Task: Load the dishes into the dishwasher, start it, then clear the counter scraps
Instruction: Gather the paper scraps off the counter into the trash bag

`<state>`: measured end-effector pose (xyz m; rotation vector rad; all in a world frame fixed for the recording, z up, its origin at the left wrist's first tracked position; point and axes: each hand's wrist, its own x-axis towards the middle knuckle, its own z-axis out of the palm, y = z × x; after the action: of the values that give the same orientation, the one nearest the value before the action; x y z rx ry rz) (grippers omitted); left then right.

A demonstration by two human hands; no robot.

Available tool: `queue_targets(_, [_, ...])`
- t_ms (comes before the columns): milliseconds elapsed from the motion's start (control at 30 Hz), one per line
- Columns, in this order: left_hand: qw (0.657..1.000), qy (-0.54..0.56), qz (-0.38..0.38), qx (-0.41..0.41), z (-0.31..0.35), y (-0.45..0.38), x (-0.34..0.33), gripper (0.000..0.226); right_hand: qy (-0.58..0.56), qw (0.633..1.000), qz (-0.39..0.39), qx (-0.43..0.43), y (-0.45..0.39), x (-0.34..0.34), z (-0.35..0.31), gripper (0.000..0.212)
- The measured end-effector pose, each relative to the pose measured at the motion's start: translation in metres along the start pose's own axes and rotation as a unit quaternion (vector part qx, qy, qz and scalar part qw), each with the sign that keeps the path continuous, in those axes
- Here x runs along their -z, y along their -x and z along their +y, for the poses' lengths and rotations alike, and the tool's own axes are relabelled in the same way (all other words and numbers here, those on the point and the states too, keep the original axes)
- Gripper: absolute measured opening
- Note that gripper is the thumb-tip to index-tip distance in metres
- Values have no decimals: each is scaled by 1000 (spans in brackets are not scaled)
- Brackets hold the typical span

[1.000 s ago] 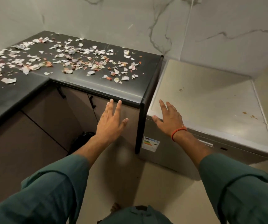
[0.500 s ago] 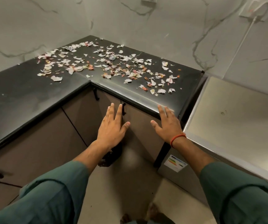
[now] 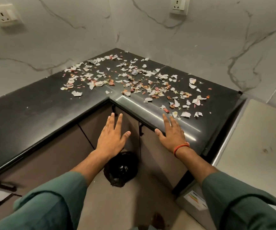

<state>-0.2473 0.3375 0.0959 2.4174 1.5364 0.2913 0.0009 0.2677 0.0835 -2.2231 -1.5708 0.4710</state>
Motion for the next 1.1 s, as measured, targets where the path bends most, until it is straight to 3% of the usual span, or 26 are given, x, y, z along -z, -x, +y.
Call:
queue_targets(333, [999,0,-4,34,-3,-42,-4,80,-8,1000,1,22,-61,-8,14,76])
queue_targets(667, [998,11,-54,3,-43,-126,-25,81,7,998,-4,-66,-121,-38,6,74])
queue_targets(1100, [992,30,-103,-69,-78,-236,-43,83,-18,982,100,-158,-159,-43,6,74])
